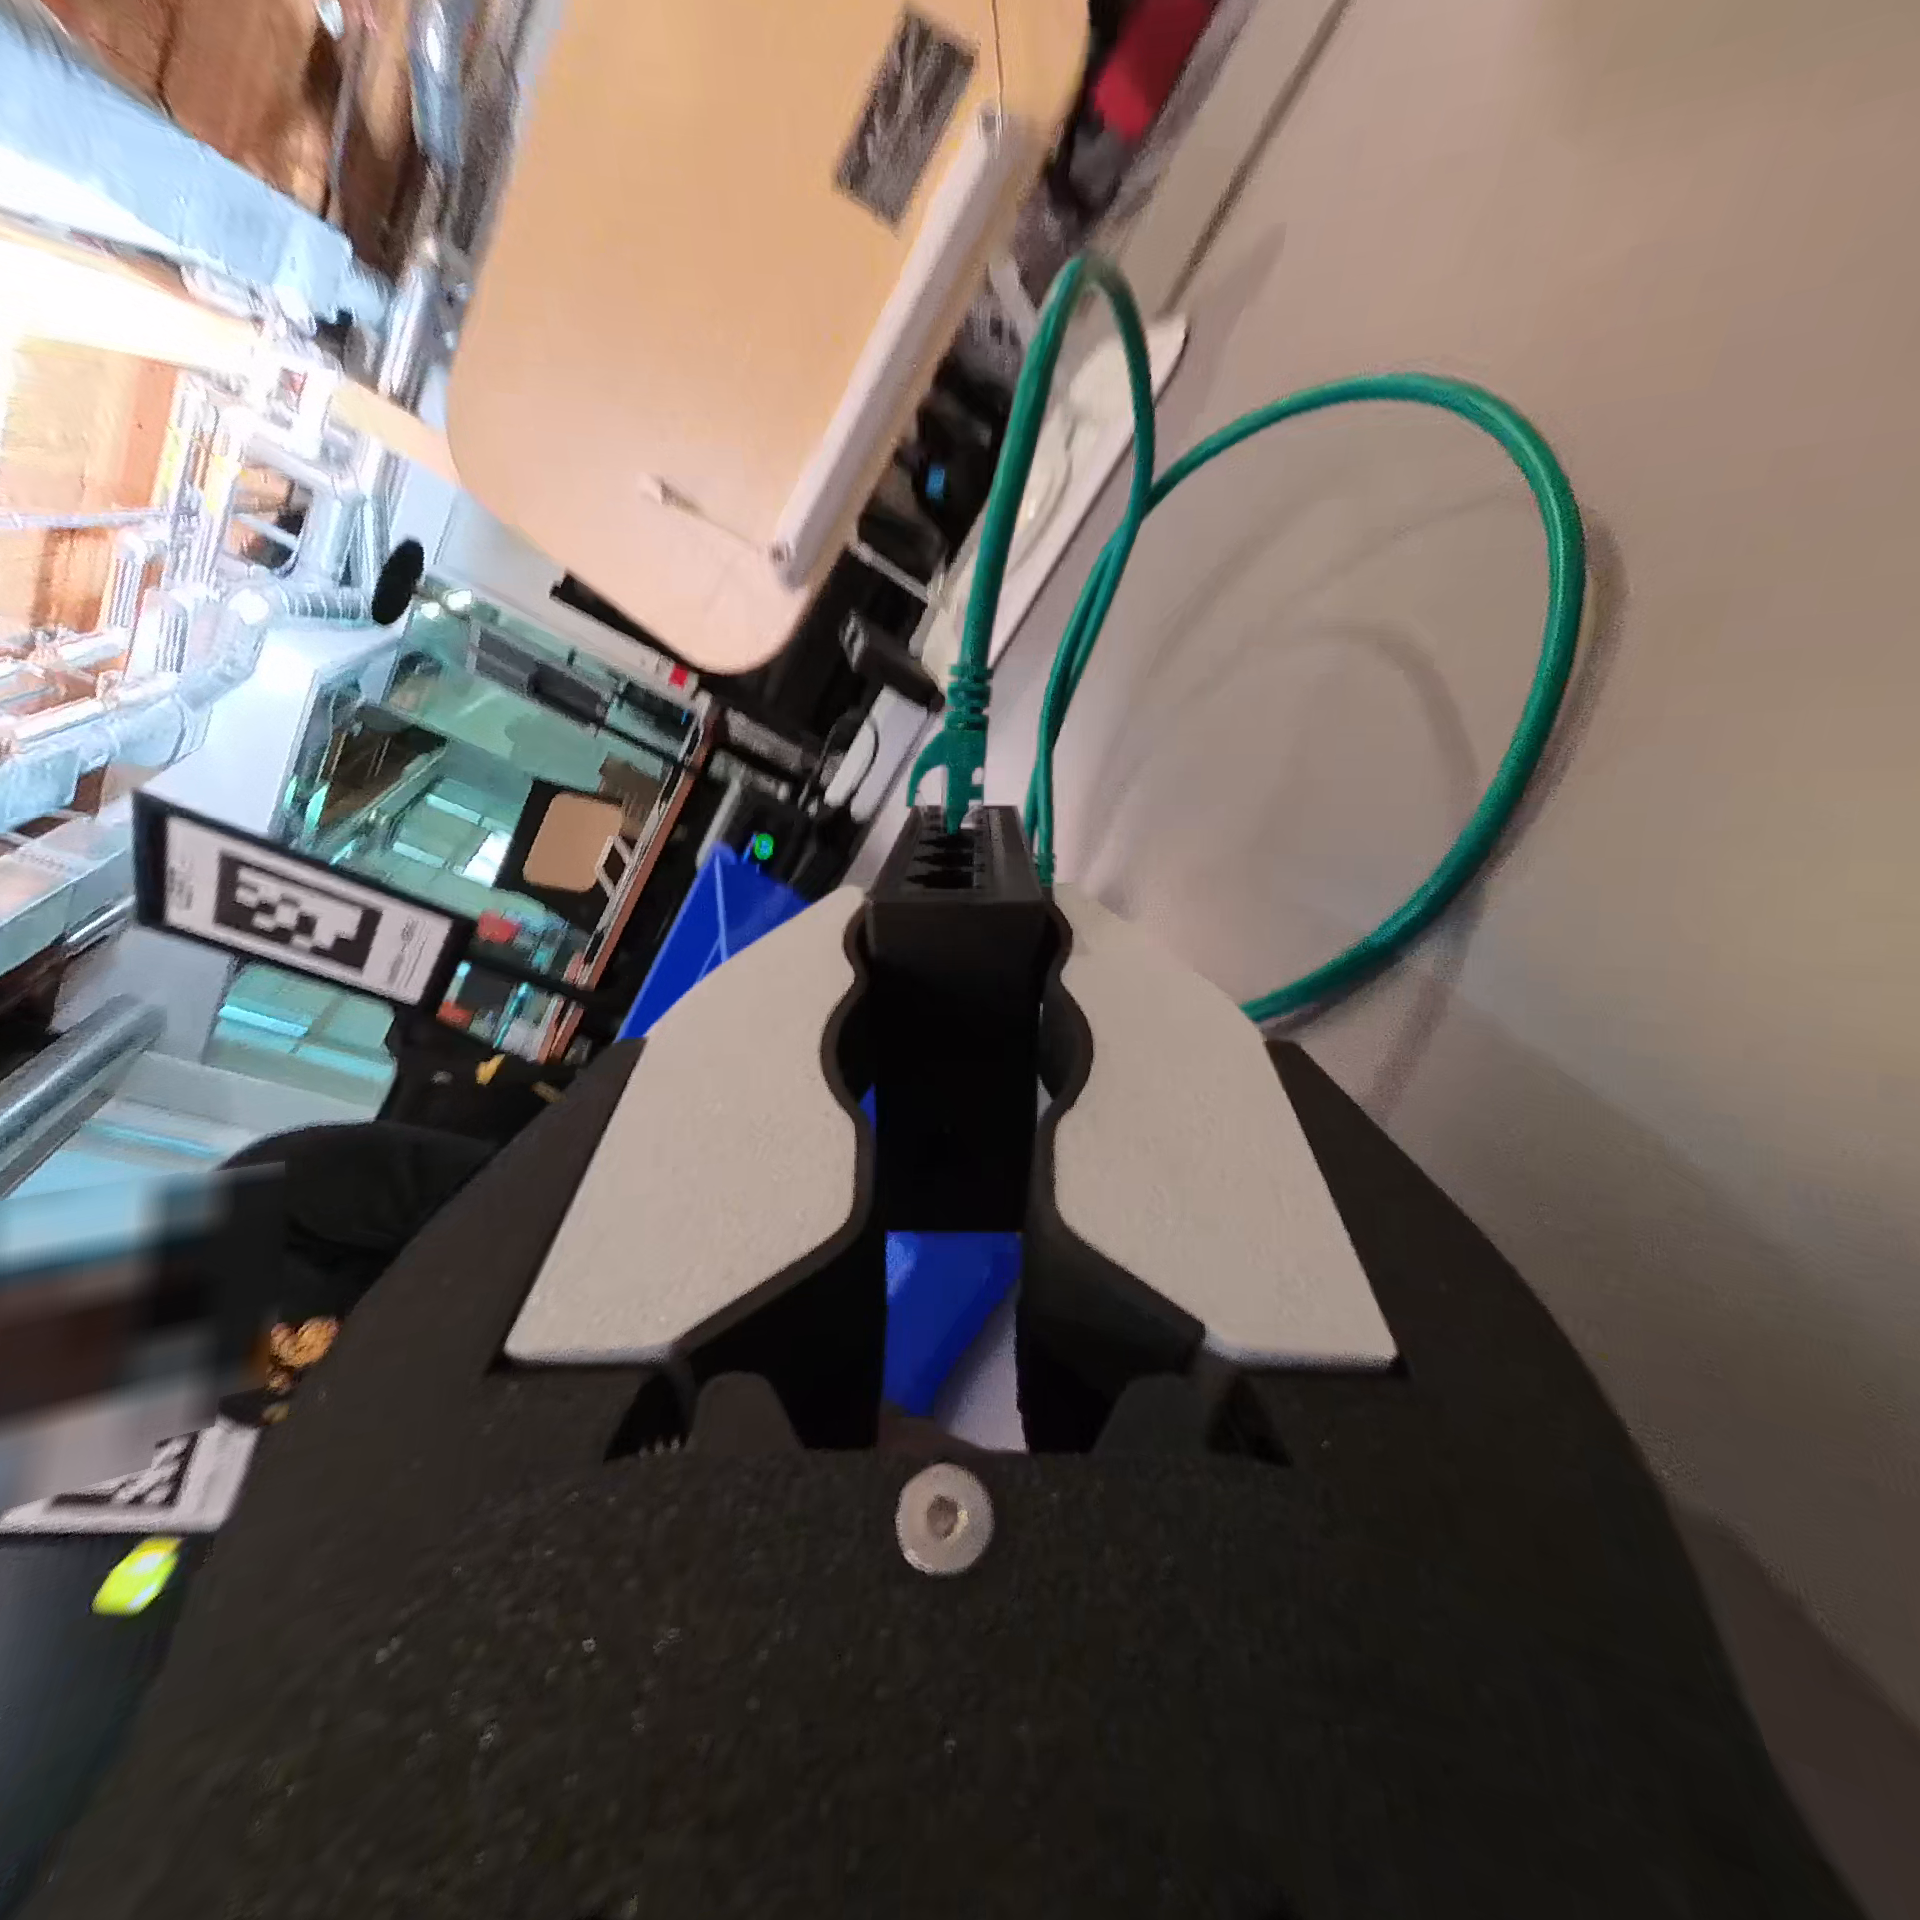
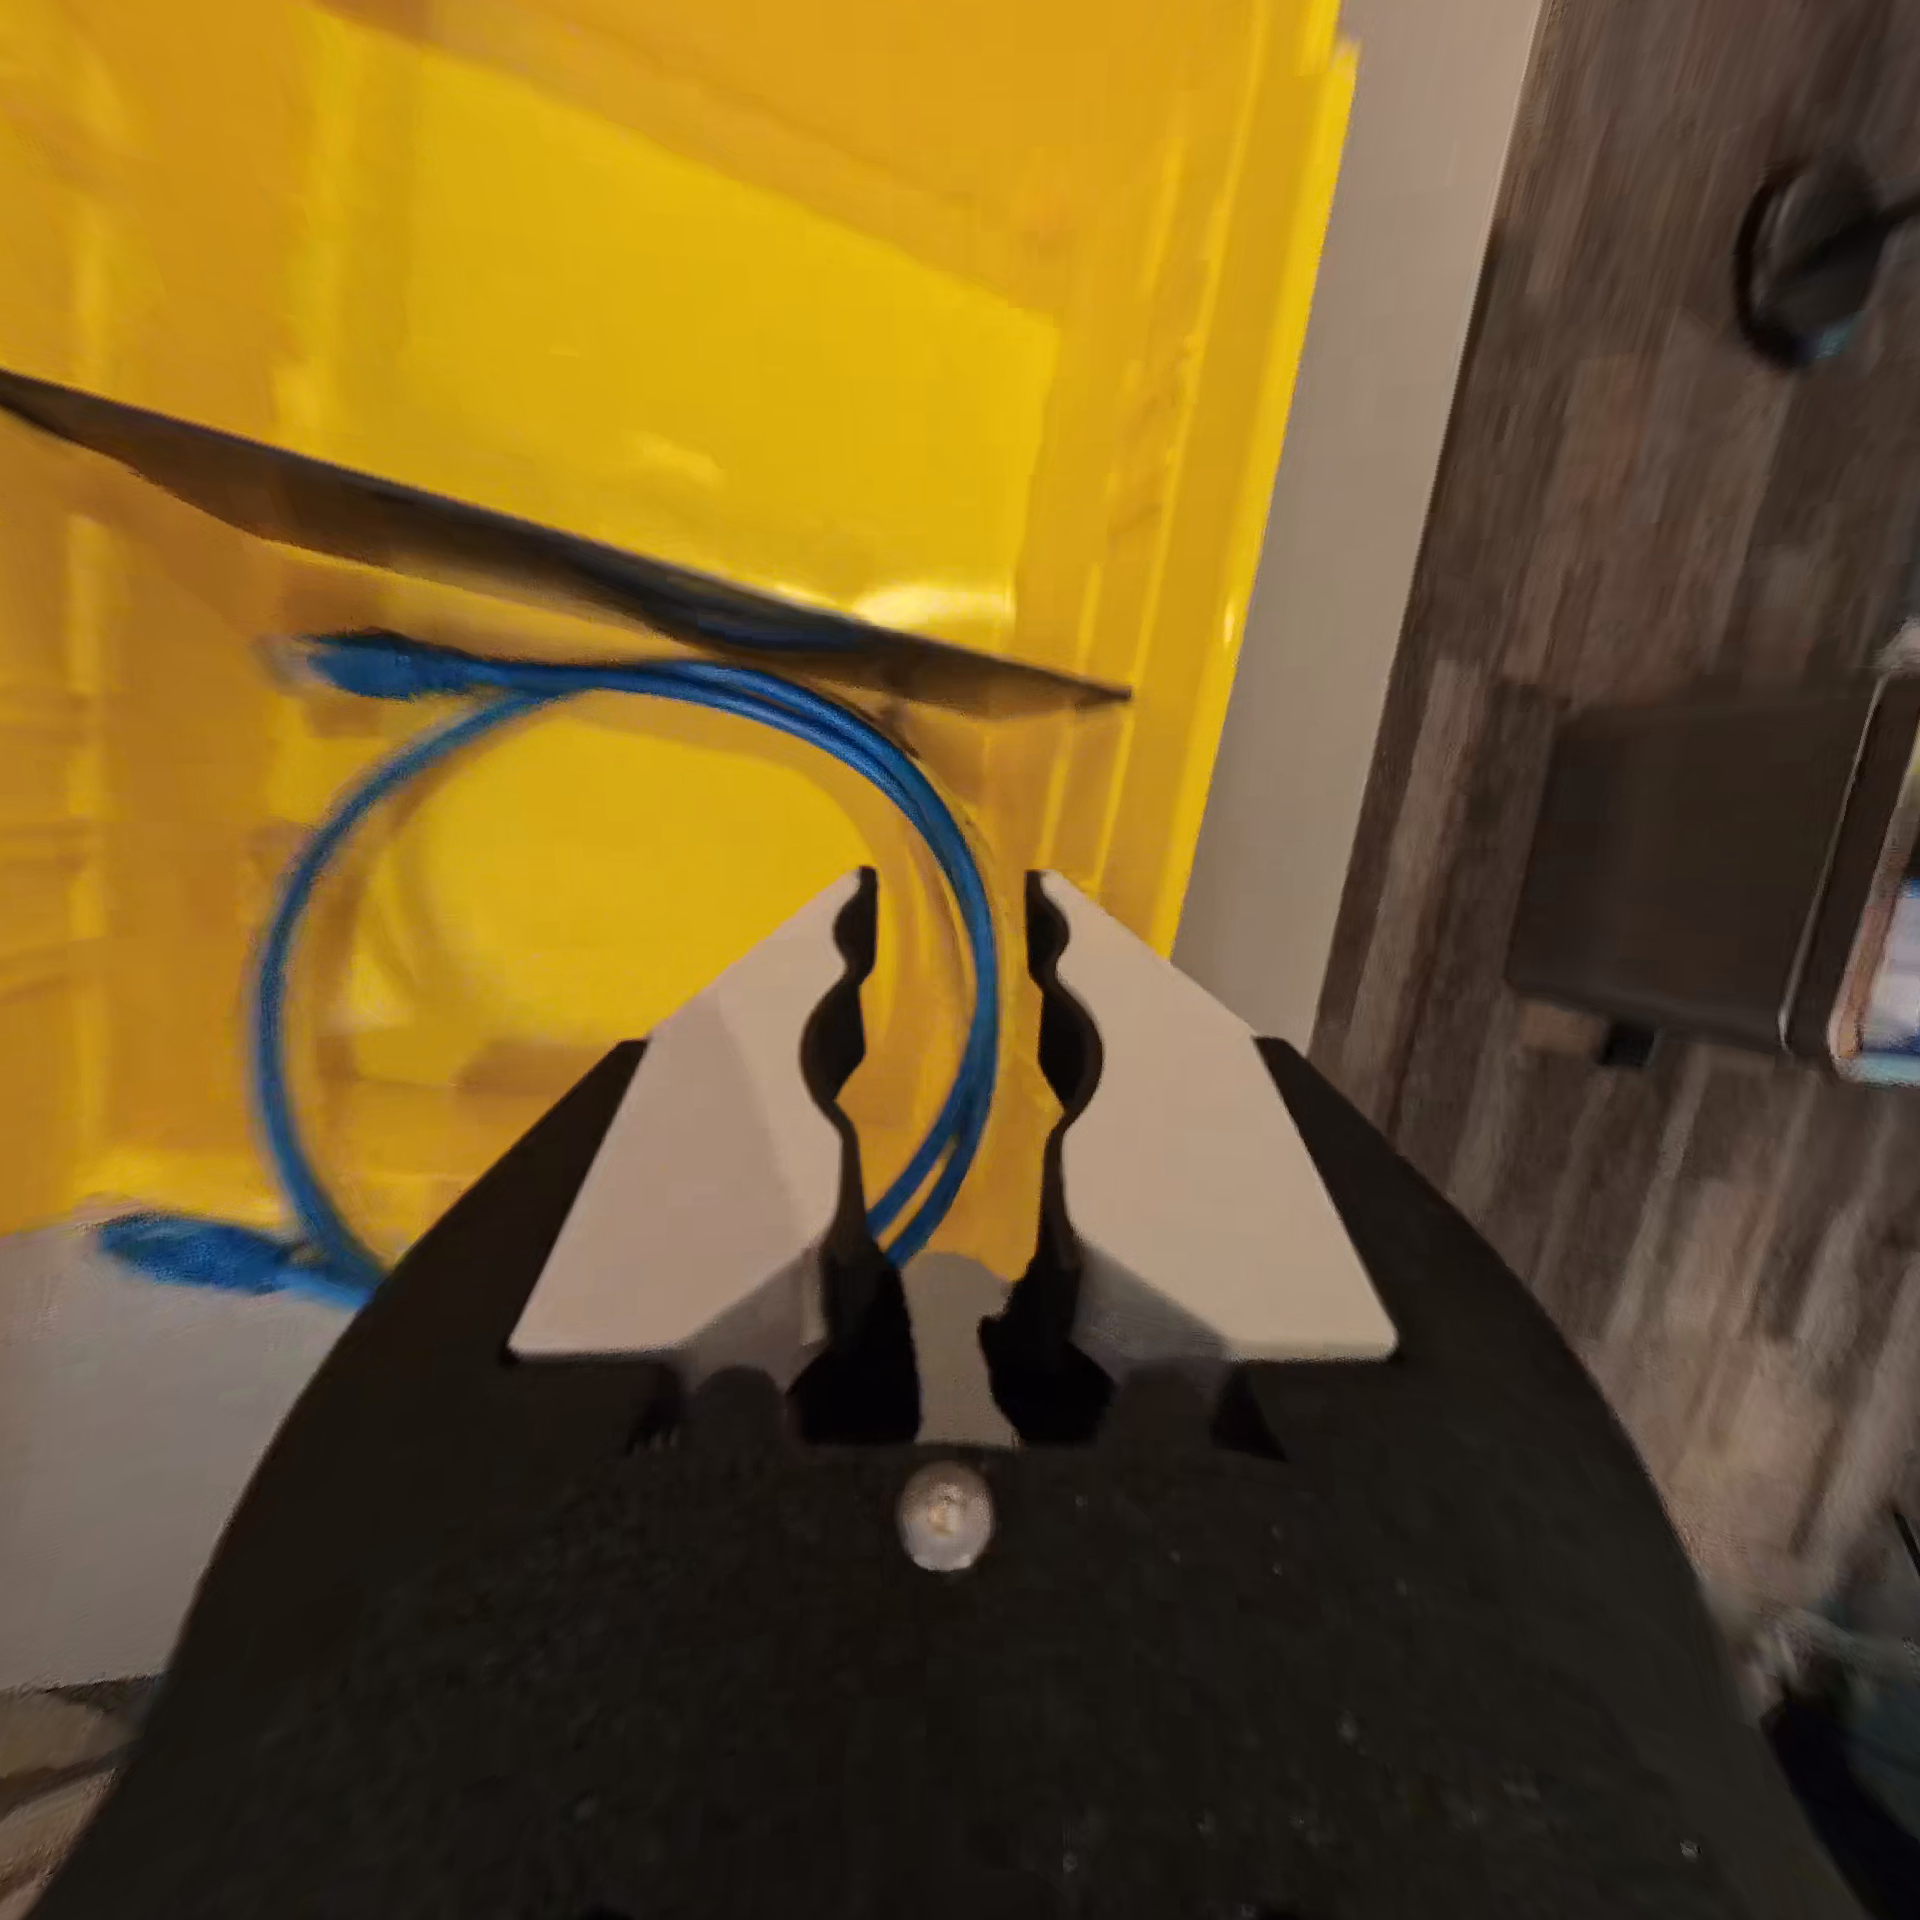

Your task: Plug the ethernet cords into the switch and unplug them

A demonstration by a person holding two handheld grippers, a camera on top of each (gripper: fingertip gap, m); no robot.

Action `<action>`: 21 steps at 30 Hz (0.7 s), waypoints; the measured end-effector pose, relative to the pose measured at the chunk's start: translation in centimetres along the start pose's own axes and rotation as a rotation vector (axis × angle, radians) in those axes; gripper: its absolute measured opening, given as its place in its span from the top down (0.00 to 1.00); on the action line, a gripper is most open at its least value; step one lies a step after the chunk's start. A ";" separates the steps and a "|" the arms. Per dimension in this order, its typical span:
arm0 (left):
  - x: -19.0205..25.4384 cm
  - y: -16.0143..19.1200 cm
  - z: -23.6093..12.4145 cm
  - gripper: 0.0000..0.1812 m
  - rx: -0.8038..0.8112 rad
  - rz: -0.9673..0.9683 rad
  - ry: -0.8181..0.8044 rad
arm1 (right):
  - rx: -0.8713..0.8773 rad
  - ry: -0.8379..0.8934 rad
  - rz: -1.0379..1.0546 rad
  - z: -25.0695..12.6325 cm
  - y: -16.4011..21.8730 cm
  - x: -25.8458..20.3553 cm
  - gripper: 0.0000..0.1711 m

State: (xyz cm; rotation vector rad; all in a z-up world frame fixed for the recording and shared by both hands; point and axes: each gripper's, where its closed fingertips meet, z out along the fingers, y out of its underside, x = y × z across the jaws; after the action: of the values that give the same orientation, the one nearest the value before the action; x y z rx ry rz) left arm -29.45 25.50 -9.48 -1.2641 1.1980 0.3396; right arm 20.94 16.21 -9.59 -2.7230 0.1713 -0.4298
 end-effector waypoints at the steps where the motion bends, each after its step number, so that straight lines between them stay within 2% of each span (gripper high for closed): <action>1: -0.1 -0.9 -0.4 0.85 0.049 -0.021 0.009 | 0.112 -0.042 -0.027 -1.9 -1.6 -1.5 0.80; 4: 0.3 -3.3 -1.5 0.85 0.178 -0.074 0.075 | 0.613 -0.307 -0.269 -10.4 -6.7 -11.8 0.77; 6: 1.2 -4.4 -2.0 0.85 0.225 -0.090 0.129 | 0.907 -0.409 -0.453 -15.8 -7.4 -19.5 0.75; 8: 2.2 -5.2 -2.4 0.85 0.250 -0.070 0.169 | 1.050 -0.448 -0.652 -19.4 -5.9 -26.2 0.86; 9: 2.8 -5.5 -2.6 0.85 0.260 -0.058 0.189 | 1.056 -0.485 -0.794 -20.2 -4.6 -29.5 0.86; 11: 3.7 -6.2 -2.9 0.85 0.273 -0.033 0.219 | 1.021 -0.511 -1.048 -20.4 -2.5 -34.4 0.78; 15: 4.8 -6.9 -3.3 0.85 0.282 0.017 0.247 | 0.888 -0.408 -1.487 -16.7 0.0 -38.7 0.80; 21: 5.1 -7.4 -3.7 0.85 0.290 0.048 0.247 | 0.876 -0.369 -1.644 -14.0 0.3 -40.6 0.86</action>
State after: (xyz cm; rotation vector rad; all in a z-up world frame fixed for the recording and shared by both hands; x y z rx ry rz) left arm -23.56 17.79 -9.13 -1.0453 1.4327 0.0404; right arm -21.91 18.23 -8.42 -1.4333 -1.8766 -0.2346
